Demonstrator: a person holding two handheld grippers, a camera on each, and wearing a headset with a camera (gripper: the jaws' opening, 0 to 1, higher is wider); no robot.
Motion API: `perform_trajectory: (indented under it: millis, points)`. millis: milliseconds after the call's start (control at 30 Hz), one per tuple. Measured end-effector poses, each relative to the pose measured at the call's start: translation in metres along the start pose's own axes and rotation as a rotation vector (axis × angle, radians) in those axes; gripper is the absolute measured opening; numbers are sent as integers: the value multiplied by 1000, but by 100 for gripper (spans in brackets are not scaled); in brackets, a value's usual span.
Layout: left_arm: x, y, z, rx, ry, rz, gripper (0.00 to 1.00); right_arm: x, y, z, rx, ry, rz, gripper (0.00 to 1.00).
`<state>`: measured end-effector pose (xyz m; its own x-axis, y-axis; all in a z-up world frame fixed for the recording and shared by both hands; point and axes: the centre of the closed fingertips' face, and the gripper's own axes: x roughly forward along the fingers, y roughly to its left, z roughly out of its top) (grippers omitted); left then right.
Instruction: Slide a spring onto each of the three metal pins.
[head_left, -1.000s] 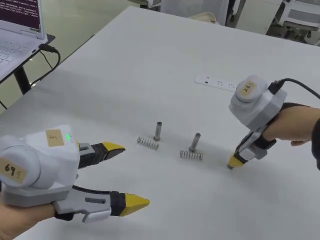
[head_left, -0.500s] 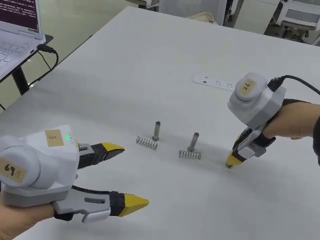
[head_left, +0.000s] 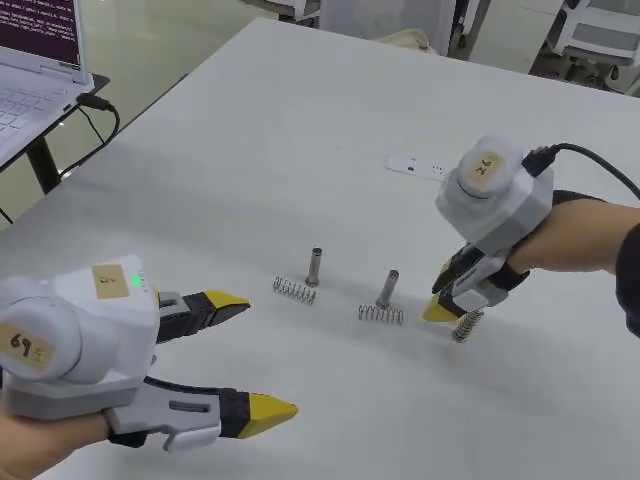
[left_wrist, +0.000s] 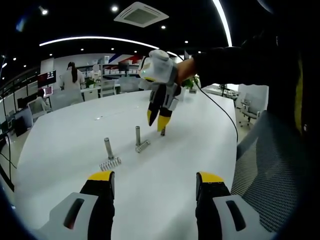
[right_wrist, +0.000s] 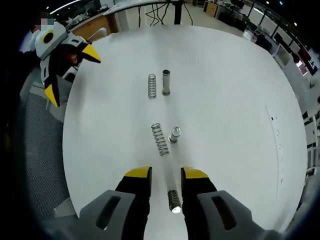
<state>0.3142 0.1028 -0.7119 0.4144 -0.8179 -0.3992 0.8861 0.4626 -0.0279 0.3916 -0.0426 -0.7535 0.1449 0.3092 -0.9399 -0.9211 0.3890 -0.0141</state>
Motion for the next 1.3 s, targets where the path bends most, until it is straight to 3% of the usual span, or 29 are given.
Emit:
perform_trajectory:
  millis: [400, 833, 1300]
  points:
    - [0, 0, -1, -2, 5, -3, 61, 19, 5, 15, -58, -48, 27, 18]
    - [0, 3, -3, -9, 5, 1, 60, 37, -1, 12, -68, -19, 22, 17]
    - [0, 3, -3, -13, 3, 1, 59, 47, 4, 7, -75, -1, 31, 13]
